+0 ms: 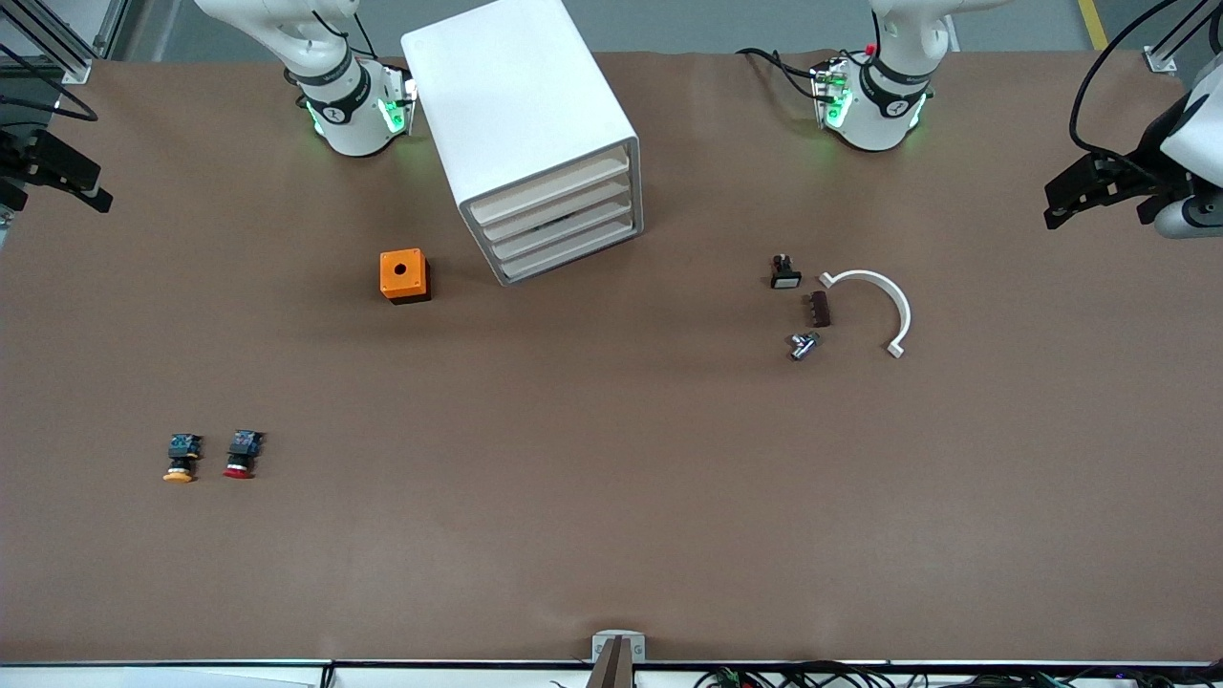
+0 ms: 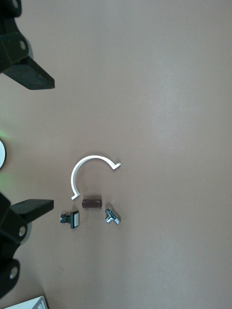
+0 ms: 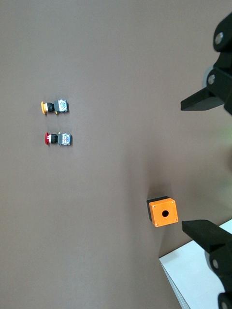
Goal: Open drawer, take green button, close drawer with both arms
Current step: 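Move the left gripper toward the white drawer cabinet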
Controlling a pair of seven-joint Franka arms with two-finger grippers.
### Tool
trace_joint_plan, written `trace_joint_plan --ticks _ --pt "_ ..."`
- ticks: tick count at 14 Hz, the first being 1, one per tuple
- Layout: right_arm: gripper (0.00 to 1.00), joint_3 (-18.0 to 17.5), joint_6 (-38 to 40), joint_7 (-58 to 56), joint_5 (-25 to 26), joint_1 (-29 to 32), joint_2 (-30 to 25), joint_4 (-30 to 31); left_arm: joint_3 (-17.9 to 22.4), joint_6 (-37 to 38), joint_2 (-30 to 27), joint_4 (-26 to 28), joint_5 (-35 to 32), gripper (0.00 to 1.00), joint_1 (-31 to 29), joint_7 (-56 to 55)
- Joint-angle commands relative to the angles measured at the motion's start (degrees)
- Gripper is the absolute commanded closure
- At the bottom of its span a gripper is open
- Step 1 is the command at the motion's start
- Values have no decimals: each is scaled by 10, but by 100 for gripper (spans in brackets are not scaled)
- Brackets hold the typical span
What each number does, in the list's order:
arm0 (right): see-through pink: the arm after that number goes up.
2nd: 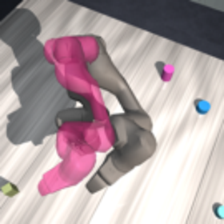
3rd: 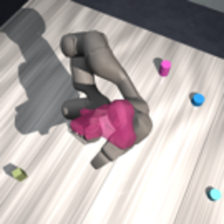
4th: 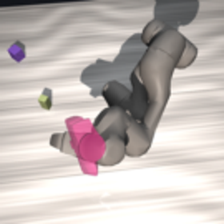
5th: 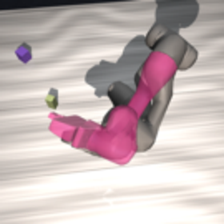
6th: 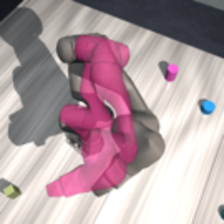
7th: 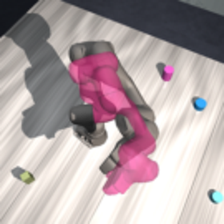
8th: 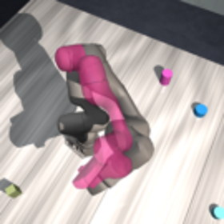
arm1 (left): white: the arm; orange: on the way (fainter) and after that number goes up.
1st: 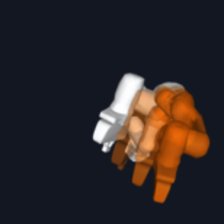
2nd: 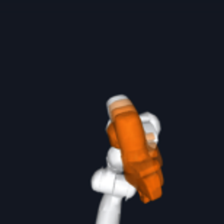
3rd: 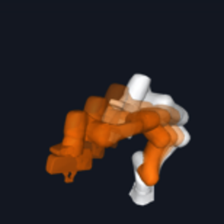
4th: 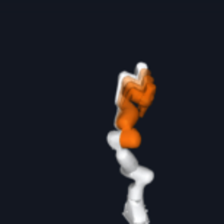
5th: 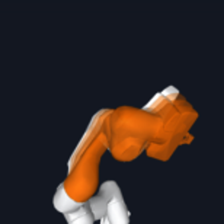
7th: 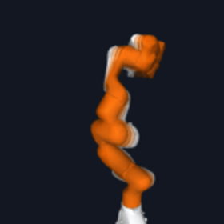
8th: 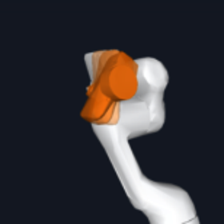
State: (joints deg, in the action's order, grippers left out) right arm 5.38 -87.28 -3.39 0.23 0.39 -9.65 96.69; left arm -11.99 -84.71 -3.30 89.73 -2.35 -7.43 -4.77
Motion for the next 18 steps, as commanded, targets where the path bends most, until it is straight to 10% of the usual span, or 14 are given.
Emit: trace_joint_plan --ticks 1,18 --pt "0 -2 -2 1 4 0 -16 13 -3 8 5 -14 -9 0 -7 0" --pt "0 -1 1 0 21 1 -14 13 -11 -27 323 -129 -20 0 51 -110"
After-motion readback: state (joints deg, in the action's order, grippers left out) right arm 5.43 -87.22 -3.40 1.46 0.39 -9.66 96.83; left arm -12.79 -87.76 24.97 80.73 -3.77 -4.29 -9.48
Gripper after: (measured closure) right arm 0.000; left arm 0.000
